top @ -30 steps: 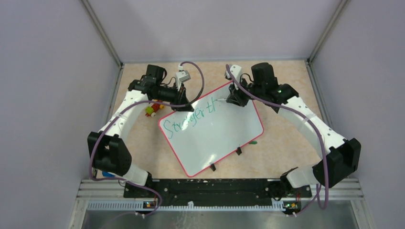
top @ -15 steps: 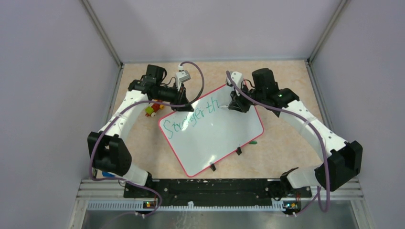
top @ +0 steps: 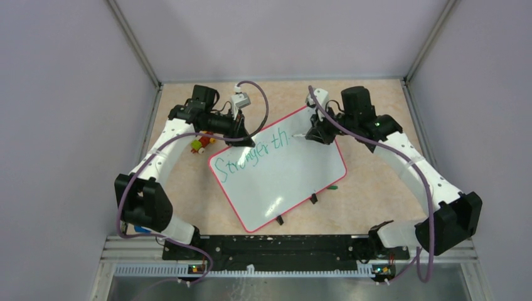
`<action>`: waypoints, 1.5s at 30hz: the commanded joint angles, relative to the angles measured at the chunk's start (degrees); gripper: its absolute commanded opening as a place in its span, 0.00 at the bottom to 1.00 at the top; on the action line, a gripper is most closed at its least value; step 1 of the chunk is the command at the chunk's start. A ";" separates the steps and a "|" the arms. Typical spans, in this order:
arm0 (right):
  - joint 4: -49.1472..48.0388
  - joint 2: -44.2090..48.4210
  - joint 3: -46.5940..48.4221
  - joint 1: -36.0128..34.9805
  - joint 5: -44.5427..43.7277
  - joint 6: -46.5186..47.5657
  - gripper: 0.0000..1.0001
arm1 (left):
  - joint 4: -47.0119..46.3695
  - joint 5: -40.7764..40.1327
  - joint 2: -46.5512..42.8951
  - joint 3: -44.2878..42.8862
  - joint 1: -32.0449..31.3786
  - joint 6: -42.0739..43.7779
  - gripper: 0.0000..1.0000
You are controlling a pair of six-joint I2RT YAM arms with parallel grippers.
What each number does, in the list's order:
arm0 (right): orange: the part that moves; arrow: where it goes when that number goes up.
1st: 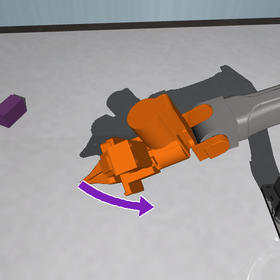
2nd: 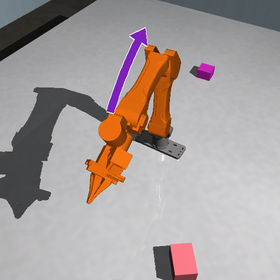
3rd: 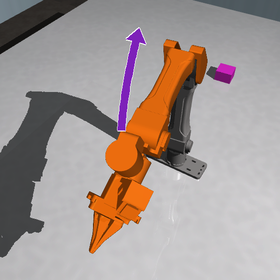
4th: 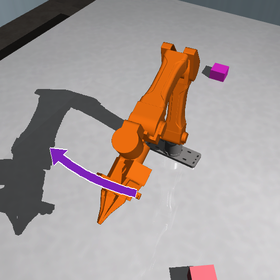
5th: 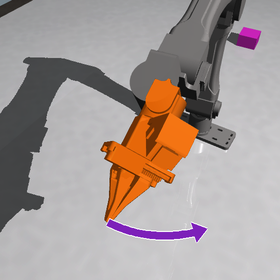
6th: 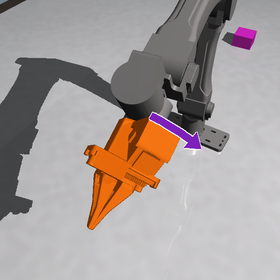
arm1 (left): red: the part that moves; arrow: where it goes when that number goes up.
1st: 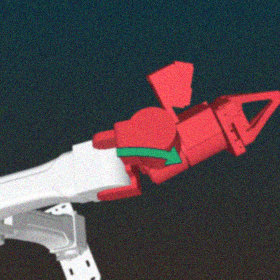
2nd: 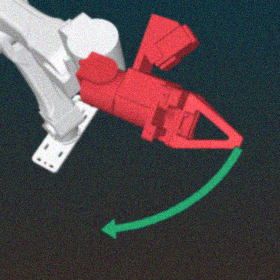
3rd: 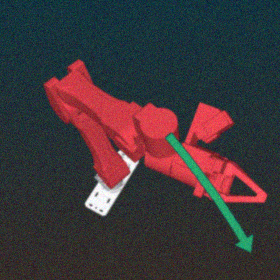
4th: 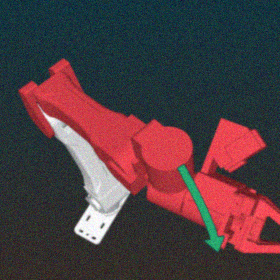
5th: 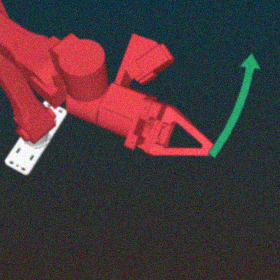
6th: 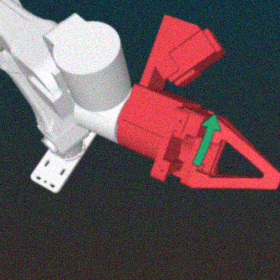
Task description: Write a sentence on the whiteboard
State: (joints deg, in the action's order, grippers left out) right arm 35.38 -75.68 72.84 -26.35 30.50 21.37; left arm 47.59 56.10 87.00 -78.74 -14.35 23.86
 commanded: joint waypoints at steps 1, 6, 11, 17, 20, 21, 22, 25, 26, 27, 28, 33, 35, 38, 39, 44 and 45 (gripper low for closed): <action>-3.42 1.40 3.47 1.09 0.43 -1.72 0.00 | -1.40 -1.61 -0.78 0.62 -2.13 4.17 0.00; -5.57 0.14 3.57 1.12 -2.54 -2.82 0.00 | -1.32 -1.60 -0.87 0.67 -2.16 4.16 0.00; -6.30 -1.38 4.31 1.12 -3.13 -3.44 0.00 | -1.36 -1.60 -0.90 0.57 -2.17 4.12 0.00; -6.49 -3.33 5.57 0.83 -2.39 -3.36 0.00 | -1.34 -1.53 -0.63 0.56 -2.17 4.34 0.00; -6.50 -4.22 5.82 0.06 -2.46 -3.13 0.00 | -1.36 -1.67 -0.50 0.52 -2.17 4.42 0.00; -6.52 -4.36 5.82 -0.27 -2.62 -3.09 0.00 | -1.36 -1.69 -0.48 0.53 -2.17 4.44 0.00; -6.40 -4.57 5.82 -0.59 -2.64 -2.86 0.00 | -1.36 -1.69 -0.48 0.52 -2.17 4.38 0.00; -6.19 -4.82 5.63 -1.21 -2.64 -2.62 0.00 | -1.36 -1.73 -0.36 0.65 -2.17 4.53 0.00; -6.05 -4.78 5.42 -1.36 -2.61 -2.50 0.00 | -1.30 -1.70 -0.34 0.61 -2.17 4.49 0.00; -5.96 -4.66 5.15 -1.42 -2.64 -2.40 0.00 | -1.31 -1.82 -0.41 0.67 -2.17 4.50 0.00; -5.86 -4.51 4.82 -1.50 -2.52 -2.26 0.00 | -1.36 -1.81 -0.46 0.61 -2.17 4.48 0.00; -5.56 -3.11 2.69 -1.60 -2.80 -1.73 0.00 | -1.36 -1.78 -0.40 0.62 -2.17 4.53 0.00; -5.40 -2.50 1.85 -1.60 -2.61 -1.59 0.00 | -1.36 -1.78 -0.35 0.58 -2.17 4.53 0.00; -4.86 -1.75 0.39 -1.60 -2.42 -1.34 0.00 | -1.36 -1.78 -0.44 0.62 -2.17 4.42 0.00; -4.88 -1.47 -0.12 -1.58 -2.38 -1.25 0.00 | -1.36 -1.87 -0.43 0.68 -2.17 4.44 0.00; -4.34 -0.57 -1.52 -1.60 -2.12 -0.91 0.00 | -1.36 -2.03 -0.57 0.72 -2.17 4.44 0.00; -4.22 -0.40 -1.64 -1.56 -2.11 -0.81 0.00 | -1.35 -2.00 -0.64 0.63 -2.17 4.43 0.00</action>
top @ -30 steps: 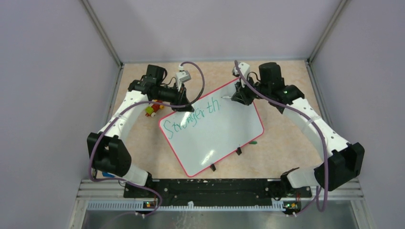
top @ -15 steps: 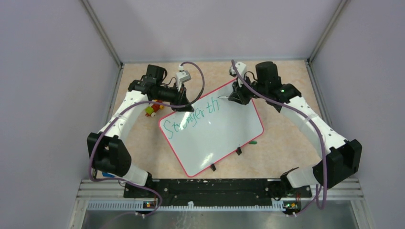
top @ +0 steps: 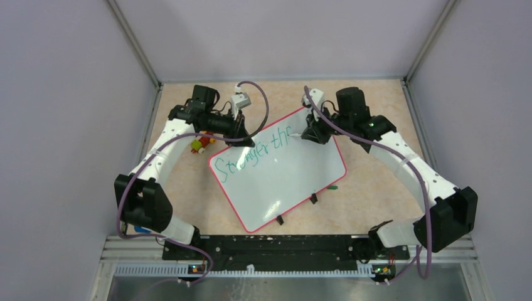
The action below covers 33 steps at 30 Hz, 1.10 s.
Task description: Write a sentence on the whiteboard
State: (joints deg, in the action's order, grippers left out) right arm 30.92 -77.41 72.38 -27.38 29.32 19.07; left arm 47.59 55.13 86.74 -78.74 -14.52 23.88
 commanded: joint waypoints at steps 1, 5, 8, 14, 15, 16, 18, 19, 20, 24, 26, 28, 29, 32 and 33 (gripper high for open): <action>0.42 1.48 -1.28 -0.61 -1.01 1.62 0.00 | -1.32 -1.01 -0.37 0.66 -2.00 4.34 0.00; 0.82 1.99 -1.39 -0.51 -1.99 2.12 0.00 | -1.36 -1.04 -0.43 0.66 -2.00 4.23 0.00; 1.20 2.08 -0.77 -0.28 -2.50 2.52 0.00 | -1.36 -1.08 -0.43 0.59 -2.00 4.21 0.00; 2.28 1.41 0.89 0.62 -3.19 3.62 0.00 | -1.36 -0.99 -0.38 0.46 -2.00 4.21 0.00; 2.32 1.26 1.18 0.84 -3.33 3.68 0.00 | -1.36 -0.99 -0.38 0.43 -2.00 4.24 0.00; 2.20 1.10 1.52 0.98 -3.43 3.69 0.00 | -1.32 -1.04 -0.31 0.40 -2.00 4.25 0.00; 1.85 0.88 2.20 1.16 -3.73 3.62 0.00 | -1.35 -0.95 -0.15 0.23 -2.00 4.24 0.00; 1.72 0.71 2.56 1.18 -3.93 3.49 0.00 | -1.34 -1.01 -0.10 0.23 -1.96 4.23 0.00; 1.40 0.50 2.96 1.18 -4.19 3.32 0.00 | -1.22 -1.00 -0.08 0.18 -1.99 4.24 0.00; 0.84 -0.47 4.25 1.35 -5.13 2.88 0.00 | -1.27 -1.08 -0.07 0.13 -2.00 4.22 0.00; 0.45 -0.83 4.84 1.40 -5.15 2.62 0.00 | -1.27 -1.10 -0.11 0.15 -1.98 4.24 0.00; 0.12 -1.12 5.38 1.39 -5.15 2.47 0.00 | -1.24 -1.04 -0.07 0.09 -2.00 4.20 0.00; 0.11 -1.37 5.73 1.44 -5.11 2.39 0.00 | -1.26 -1.03 -0.02 -0.06 -2.00 4.24 0.00; 0.26 -2.14 6.47 1.44 -4.98 2.38 0.00 | -1.19 -1.04 0.14 -0.12 -2.08 4.24 0.00; 0.32 -2.26 6.54 1.38 -4.98 2.42 0.00 | -1.19 -1.00 0.11 -0.11 -2.04 4.24 0.00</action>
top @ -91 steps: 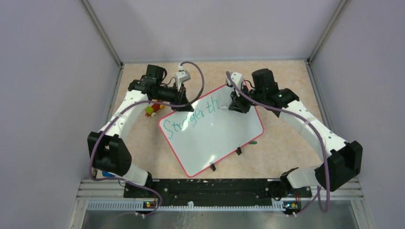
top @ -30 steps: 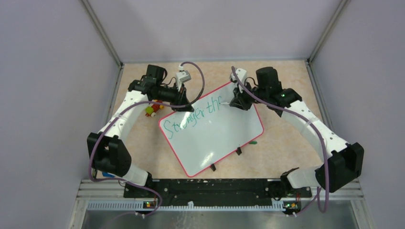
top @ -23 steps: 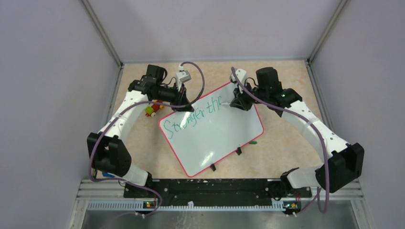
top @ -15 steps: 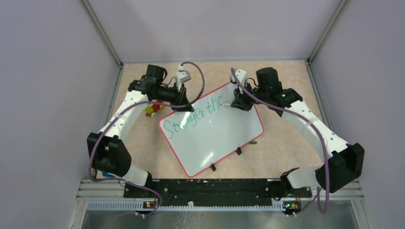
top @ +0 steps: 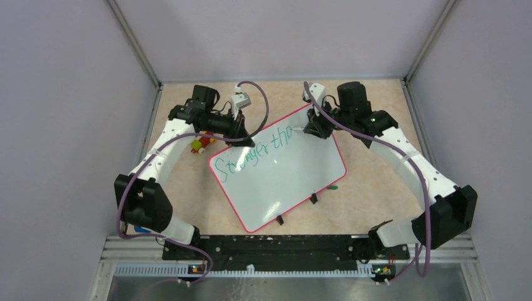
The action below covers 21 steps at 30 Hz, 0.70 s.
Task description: Write a sentence on the whiteboard
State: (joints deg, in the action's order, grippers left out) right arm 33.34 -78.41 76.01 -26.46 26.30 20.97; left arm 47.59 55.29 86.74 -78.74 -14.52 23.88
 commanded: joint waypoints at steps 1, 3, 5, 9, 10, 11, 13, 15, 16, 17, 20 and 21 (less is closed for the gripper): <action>-2.02 -1.34 2.92 0.48 -1.96 0.59 0.00 | -1.19 -1.16 0.18 -0.07 -2.08 4.22 0.00; -2.03 -1.26 2.69 0.53 -2.04 0.65 0.00 | -1.18 -1.22 0.05 -0.05 -2.04 4.33 0.00; -1.86 -0.96 2.13 0.51 -2.05 0.80 0.00 | -1.14 -1.24 0.08 0.02 -2.09 4.31 0.00; -1.26 0.09 0.26 0.53 -1.72 1.07 0.00 | -1.16 -1.26 0.06 0.13 -2.08 4.41 0.00; -1.22 0.48 -0.35 0.47 -1.61 1.15 0.00 | -1.12 -1.28 0.05 0.14 -2.09 4.42 0.00; -1.14 0.92 -1.07 0.46 -1.53 1.22 0.00 | -1.14 -1.27 0.08 0.14 -2.08 4.42 0.00; -0.99 1.84 -2.51 0.49 -1.56 1.26 0.00 | -1.18 -1.23 0.13 0.24 -2.09 4.42 0.00; -1.00 2.36 -4.01 0.50 -1.68 1.33 0.00 | -1.19 -1.19 0.18 0.20 -2.09 4.41 0.00; -1.02 2.58 -4.58 0.48 -1.81 1.42 0.00 | -1.14 -1.16 0.18 0.17 -2.09 4.37 0.00; -1.03 2.83 -5.09 0.52 -1.93 1.44 0.00 | -1.18 -1.19 0.18 0.21 -2.09 4.41 0.00; -0.70 3.48 -5.59 0.52 -2.53 1.68 0.00 | -1.14 -1.15 0.10 0.20 -2.06 4.42 0.00; -0.64 3.60 -5.44 0.56 -2.78 1.78 0.00 | -1.18 -1.16 0.03 0.22 -2.08 4.42 0.00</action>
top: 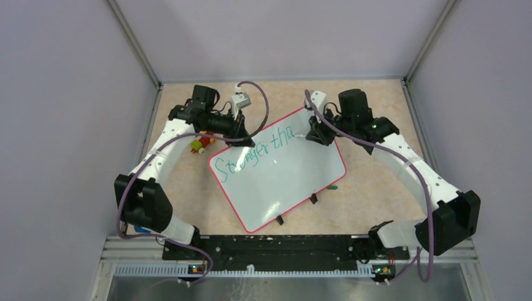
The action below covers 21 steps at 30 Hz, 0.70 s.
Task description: Write a sentence on the whiteboard
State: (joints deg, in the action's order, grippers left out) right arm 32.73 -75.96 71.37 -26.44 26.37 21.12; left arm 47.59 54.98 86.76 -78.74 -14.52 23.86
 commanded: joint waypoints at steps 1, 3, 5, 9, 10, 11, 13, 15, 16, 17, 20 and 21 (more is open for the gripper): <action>0.13 1.24 -0.39 0.63 -2.99 1.69 0.00 | -1.14 -0.89 -0.05 0.19 -2.04 4.44 0.00; 0.53 1.22 0.81 0.92 -2.98 1.75 0.00 | -1.17 -0.85 -0.14 0.18 -2.03 4.40 0.00; 1.05 1.24 2.40 1.23 -2.29 1.63 0.00 | -1.18 -0.84 -0.13 0.25 -2.09 4.36 0.00; 2.16 1.73 5.46 1.30 0.29 0.88 0.00 | -1.10 -0.84 -0.44 0.18 -2.14 4.27 0.00; 2.31 1.84 5.86 1.30 0.56 0.79 0.00 | -1.18 -0.88 -0.44 0.26 -2.17 4.26 0.00; 2.22 1.85 6.26 1.30 0.41 0.75 0.00 | -1.19 -0.85 -0.45 0.30 -2.17 4.27 0.00; 2.02 1.51 6.72 1.35 -0.38 0.83 0.00 | -1.19 -0.84 -0.37 0.25 -2.14 4.15 0.00; 1.40 0.92 7.07 1.39 -0.78 0.84 0.00 | -1.19 -0.84 -0.34 0.16 -2.16 4.05 0.00; 1.27 0.57 7.29 1.37 -0.67 0.85 0.00 | -1.10 -0.84 -0.30 0.09 -2.17 4.15 0.00; 1.16 0.19 7.55 1.38 -0.63 0.85 0.00 | -1.10 -0.92 -0.20 0.08 -2.24 4.11 0.00; 0.47 -0.85 7.84 1.35 -1.05 0.97 0.00 | -1.10 -1.06 -0.34 0.14 -2.26 4.18 0.00; 0.34 -1.19 7.90 1.37 -1.27 1.08 0.00 | -1.09 -1.02 -0.39 0.16 -2.26 4.17 0.00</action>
State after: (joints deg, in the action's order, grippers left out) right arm 35.07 -75.96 76.25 -25.63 25.78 21.47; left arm 47.57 55.66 86.74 -78.74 -14.63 23.88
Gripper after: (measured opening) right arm 0.103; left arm 0.237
